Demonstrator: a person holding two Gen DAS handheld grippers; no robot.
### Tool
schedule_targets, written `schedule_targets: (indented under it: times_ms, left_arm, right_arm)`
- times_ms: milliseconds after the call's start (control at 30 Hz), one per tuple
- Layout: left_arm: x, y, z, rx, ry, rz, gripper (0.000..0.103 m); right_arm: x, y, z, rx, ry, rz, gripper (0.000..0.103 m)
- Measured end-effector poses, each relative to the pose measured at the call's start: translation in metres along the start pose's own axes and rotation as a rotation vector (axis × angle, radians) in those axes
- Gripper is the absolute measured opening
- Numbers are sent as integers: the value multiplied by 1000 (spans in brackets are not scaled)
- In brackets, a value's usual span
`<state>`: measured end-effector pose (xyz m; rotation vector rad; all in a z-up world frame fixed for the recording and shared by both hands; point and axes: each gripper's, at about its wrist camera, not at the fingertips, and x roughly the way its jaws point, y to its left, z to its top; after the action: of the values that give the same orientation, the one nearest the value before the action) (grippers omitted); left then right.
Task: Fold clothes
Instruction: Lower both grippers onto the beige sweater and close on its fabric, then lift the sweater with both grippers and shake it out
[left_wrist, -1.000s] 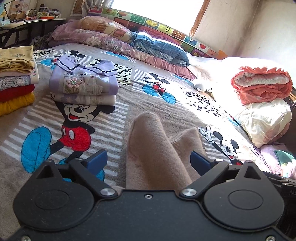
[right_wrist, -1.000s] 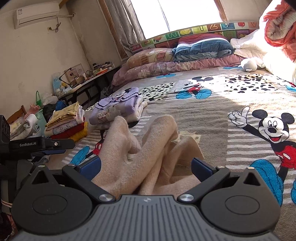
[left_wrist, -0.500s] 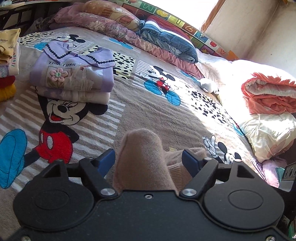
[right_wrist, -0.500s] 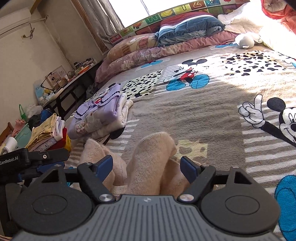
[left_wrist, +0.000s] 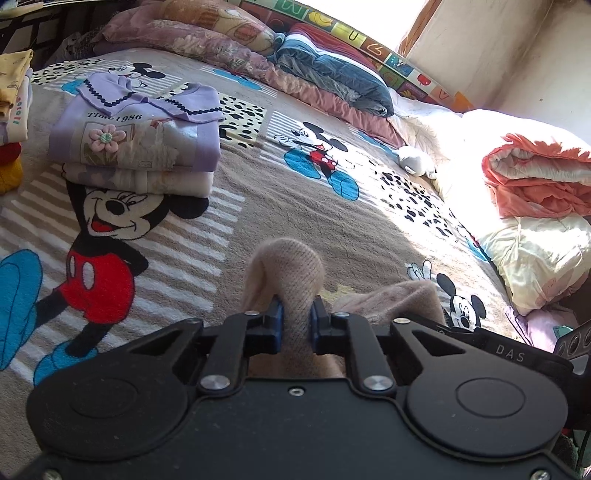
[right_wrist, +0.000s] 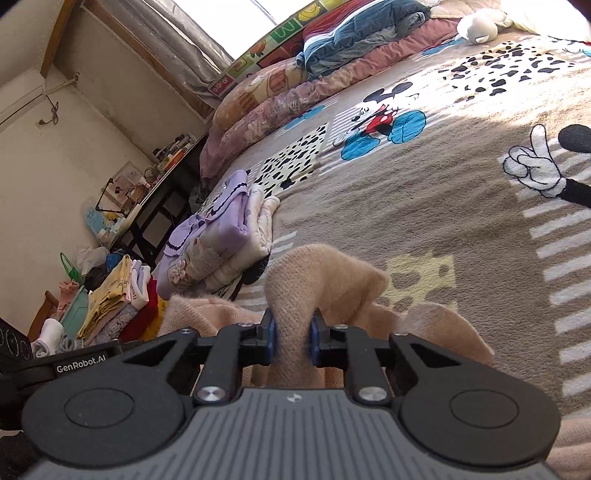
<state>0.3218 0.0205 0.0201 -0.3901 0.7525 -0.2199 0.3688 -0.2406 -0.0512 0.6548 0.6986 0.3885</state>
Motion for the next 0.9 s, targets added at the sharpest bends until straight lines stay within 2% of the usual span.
schedule_targets:
  times_ms: [233,467,633,900]
  left_arm:
    - [-56,-4,-11,-12,-82,-46,11]
    - [-107,-5,-38,-30,-138,-83,10]
    - [-136,-3,-63,-42,-154,-100,10]
    - [-172,7,-109,-87,-158,-125,10]
  right_arm:
    - [-63,2,-15,89,-136,86,17]
    - [-128,8,-39,136,-243,173,17]
    - [-166,6,-64,171,-272,219,17]
    - [-215,-6,-119,228,-309,246,17]
